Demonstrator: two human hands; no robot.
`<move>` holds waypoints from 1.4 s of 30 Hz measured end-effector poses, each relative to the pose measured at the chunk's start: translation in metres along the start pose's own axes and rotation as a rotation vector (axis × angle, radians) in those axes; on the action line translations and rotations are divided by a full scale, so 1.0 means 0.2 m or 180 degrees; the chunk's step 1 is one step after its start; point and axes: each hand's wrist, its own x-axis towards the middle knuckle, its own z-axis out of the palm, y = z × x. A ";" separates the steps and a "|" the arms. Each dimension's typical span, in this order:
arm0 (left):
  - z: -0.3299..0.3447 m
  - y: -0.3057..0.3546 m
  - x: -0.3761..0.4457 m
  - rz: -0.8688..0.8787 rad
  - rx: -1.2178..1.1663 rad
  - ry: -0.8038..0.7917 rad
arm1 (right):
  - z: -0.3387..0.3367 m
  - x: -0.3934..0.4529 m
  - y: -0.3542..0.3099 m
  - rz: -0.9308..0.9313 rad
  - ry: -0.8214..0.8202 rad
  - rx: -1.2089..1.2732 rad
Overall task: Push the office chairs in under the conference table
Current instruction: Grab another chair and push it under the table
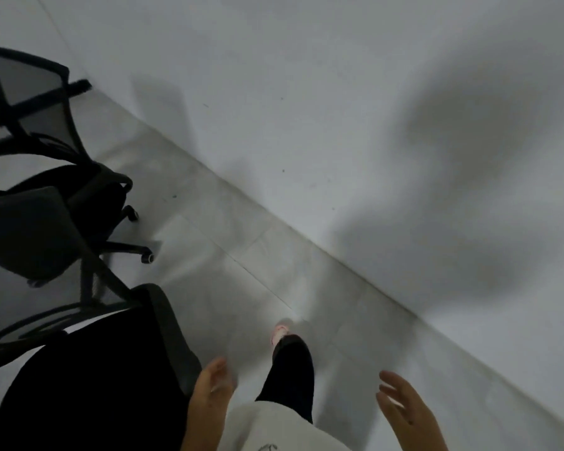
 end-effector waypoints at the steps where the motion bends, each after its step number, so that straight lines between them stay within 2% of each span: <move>1: 0.04 0.08 0.13 0.0021 -0.0013 -0.0013 | 0.02 0.13 -0.07 -0.0091 -0.0015 0.0022; 3: 0.11 0.25 0.39 0.0042 -0.0289 -0.0123 | 0.05 0.42 -0.25 -0.0362 -0.0057 -0.0104; 5: 0.15 0.44 0.63 0.0096 -0.0541 -0.0026 | 0.09 0.69 -0.47 -0.0501 -0.0168 -0.0139; 10: 0.07 0.80 1.07 0.0233 -0.0926 0.0126 | 0.26 1.20 -1.02 -0.0797 -0.0554 -0.0219; 14: -0.08 0.86 1.27 0.0217 -0.0938 0.0759 | 0.45 1.48 -1.27 -0.0655 -0.0670 -0.0339; 17: -0.19 0.88 1.41 0.0014 -0.1013 0.1246 | 0.68 1.77 -1.41 -0.0462 -0.1182 -0.0445; 21: -0.33 0.96 1.67 -0.0201 -0.1268 0.1922 | 1.14 2.16 -1.74 -0.0645 -0.2010 -0.0826; 24: -0.47 1.08 1.86 -0.0189 -0.1631 0.2601 | 1.55 2.38 -2.05 -0.1193 -0.2803 -0.1304; 27: -0.63 1.24 1.99 -0.0158 -0.2018 0.3214 | 1.96 2.44 -2.40 -0.1794 -0.3440 -0.1563; 31: -0.76 1.32 2.04 -0.0131 -0.2291 0.3845 | 2.41 2.40 -2.68 -0.2007 -0.4157 -0.1906; 37: -0.88 1.31 1.96 -0.0190 -0.2106 0.4830 | 2.82 2.20 -2.72 -0.1629 -0.4954 -0.2566; 40: -1.03 1.33 1.90 -0.0088 -0.2119 0.5255 | 3.00 2.04 -2.71 -0.1804 -0.5285 -0.2730; 42: -1.16 1.32 1.87 -0.0012 -0.2138 0.5561 | 3.14 1.89 -2.69 -0.2298 -0.5546 -0.2772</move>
